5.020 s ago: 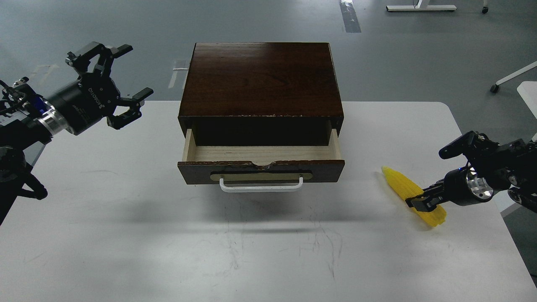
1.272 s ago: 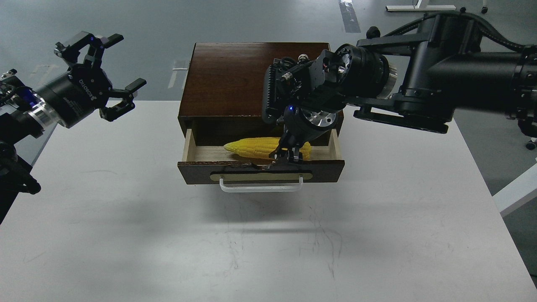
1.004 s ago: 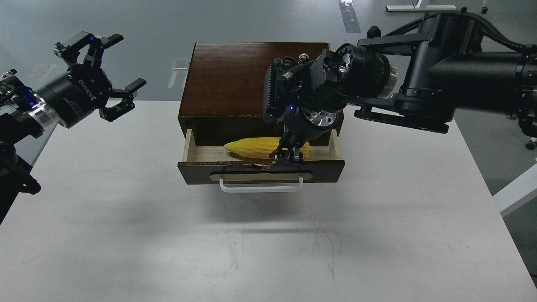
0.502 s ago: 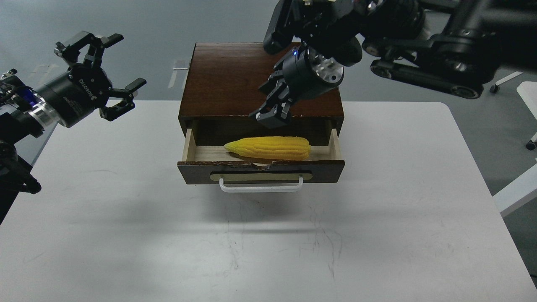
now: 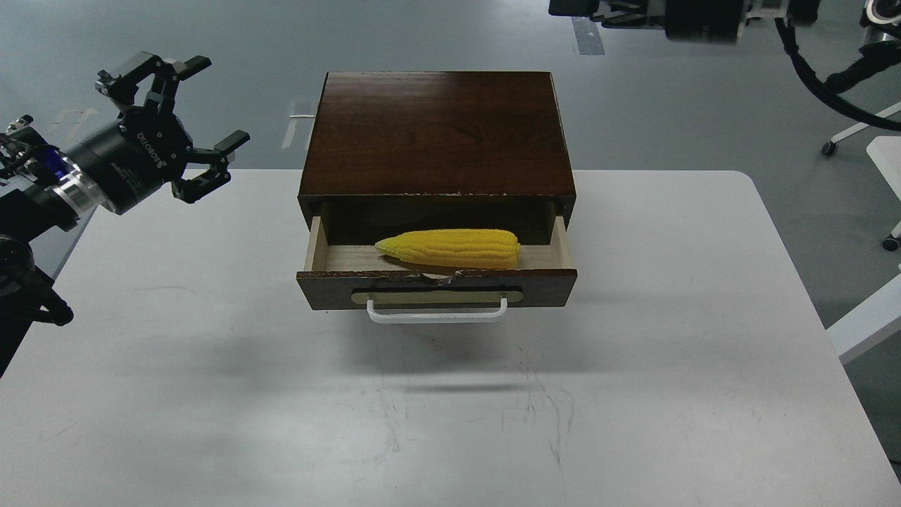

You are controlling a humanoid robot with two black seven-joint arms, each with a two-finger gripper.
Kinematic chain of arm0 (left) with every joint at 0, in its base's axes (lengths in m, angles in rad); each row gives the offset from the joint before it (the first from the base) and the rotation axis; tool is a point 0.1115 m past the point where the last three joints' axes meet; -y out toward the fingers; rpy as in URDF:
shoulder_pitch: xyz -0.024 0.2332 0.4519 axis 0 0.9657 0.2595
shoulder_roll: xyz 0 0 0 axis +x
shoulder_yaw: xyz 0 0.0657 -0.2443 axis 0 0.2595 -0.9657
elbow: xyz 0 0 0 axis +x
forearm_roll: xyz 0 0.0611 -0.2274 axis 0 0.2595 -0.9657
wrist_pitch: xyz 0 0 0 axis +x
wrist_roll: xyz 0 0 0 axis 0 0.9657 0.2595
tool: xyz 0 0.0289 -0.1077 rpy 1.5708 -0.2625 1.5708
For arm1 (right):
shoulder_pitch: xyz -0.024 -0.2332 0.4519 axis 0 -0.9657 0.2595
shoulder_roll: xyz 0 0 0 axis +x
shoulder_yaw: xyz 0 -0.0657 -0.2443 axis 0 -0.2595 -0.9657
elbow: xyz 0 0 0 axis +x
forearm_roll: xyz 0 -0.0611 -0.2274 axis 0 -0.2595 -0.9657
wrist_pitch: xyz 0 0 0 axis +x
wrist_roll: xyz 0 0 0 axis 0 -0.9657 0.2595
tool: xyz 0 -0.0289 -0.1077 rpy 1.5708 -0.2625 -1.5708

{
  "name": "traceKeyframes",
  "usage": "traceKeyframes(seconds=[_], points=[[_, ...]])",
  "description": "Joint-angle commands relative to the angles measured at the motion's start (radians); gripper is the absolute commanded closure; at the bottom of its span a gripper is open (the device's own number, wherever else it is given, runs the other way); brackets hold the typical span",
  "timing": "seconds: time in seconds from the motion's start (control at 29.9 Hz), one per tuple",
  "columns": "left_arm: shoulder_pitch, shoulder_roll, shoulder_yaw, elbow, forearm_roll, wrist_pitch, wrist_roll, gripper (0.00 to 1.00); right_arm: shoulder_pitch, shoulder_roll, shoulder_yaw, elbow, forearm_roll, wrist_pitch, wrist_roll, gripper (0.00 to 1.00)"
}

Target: Put corn in drawer with both arms

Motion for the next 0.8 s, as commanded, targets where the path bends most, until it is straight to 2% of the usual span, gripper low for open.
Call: traceKeyframes(seconds=[0.0,0.13,0.3,0.5,0.77], points=[[0.011,-0.012,0.000,0.001,0.000,0.000,0.000,0.02,-0.190,-0.055,0.077,-0.016,0.167,-0.062,0.000,0.01],[0.017,-0.020,0.000,0.004,-0.002,0.000,0.000,0.02,-0.380,-0.049,0.143,-0.040,0.319,-0.127,0.000,0.01],[0.024,-0.027,0.000,0.009,-0.002,0.000,0.000,0.02,-0.534,-0.003,0.212,-0.071,0.488,-0.148,0.000,0.00],[0.048,-0.060,-0.006,0.020,-0.005,0.000,0.000,0.02,-0.696,0.094,0.318,-0.114,0.499,-0.147,0.000,0.00],[0.100,-0.123,-0.070,0.106,-0.006,0.000,0.000,0.02,-0.812,0.114,0.396,-0.117,0.498,-0.144,0.000,0.00]])
